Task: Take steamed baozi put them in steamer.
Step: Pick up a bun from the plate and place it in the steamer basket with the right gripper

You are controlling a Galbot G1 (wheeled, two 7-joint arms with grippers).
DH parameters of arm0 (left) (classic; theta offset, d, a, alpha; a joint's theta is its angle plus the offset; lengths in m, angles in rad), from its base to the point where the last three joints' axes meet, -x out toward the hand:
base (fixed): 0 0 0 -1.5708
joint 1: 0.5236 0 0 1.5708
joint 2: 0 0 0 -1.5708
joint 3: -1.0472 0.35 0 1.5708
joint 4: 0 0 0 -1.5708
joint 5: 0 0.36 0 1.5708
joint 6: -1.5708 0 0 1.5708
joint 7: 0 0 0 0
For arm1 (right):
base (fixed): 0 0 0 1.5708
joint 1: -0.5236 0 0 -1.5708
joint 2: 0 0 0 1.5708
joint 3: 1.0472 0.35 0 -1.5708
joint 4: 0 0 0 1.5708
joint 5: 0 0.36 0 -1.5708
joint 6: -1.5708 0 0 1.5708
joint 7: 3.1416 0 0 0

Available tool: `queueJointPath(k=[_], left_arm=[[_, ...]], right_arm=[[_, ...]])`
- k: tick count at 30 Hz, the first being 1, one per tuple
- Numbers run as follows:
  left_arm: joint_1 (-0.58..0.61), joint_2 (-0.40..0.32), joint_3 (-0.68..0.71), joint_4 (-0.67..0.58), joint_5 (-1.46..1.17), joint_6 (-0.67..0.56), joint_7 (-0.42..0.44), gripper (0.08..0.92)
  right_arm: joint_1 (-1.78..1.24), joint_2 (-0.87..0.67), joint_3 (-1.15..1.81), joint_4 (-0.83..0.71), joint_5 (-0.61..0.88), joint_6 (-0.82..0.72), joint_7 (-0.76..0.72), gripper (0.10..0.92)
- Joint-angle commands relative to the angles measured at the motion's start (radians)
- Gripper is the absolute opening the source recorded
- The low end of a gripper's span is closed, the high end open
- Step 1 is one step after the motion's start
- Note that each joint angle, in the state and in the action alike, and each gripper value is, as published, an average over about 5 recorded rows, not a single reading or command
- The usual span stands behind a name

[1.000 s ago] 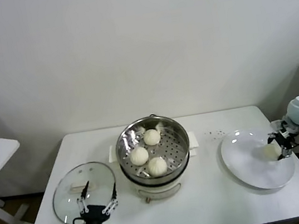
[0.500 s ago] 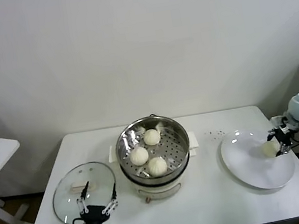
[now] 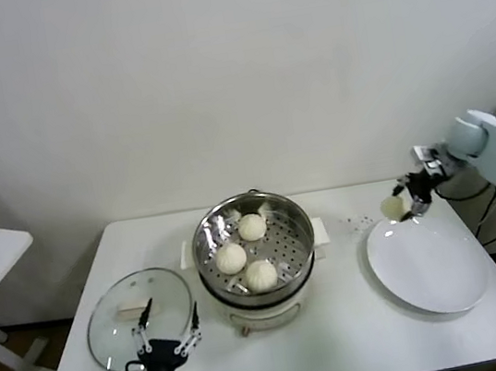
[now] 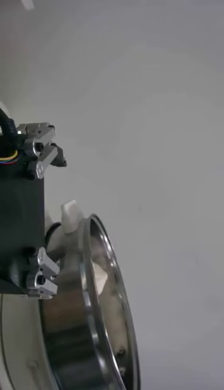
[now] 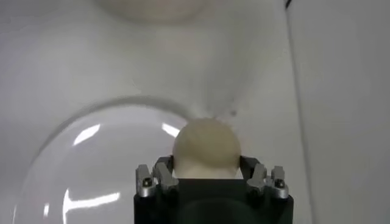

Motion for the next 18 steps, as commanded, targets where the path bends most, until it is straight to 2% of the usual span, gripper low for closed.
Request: queueJointPath(k=[1, 10, 18], left_arm=[[0.01, 0.0, 0.017, -0.014, 0.013, -0.007, -0.003, 0.823], [0.005, -0.012, 0.066, -0.034, 0.044, 0.005, -0.01, 0.823], [0.002, -0.012, 0.07, -0.034, 0.043, 0.005, -0.012, 0.823]], right_arm=[[0.42, 0.107, -0.456, 0.202, 0.547, -0.162, 0.061, 0.696], [0.495, 0.232, -0.583, 0.307, 0.696, -0.2, 0.112, 0.696], [0.467, 0.349, -0.625, 0.293, 0.73, -0.207, 0.132, 0.696]])
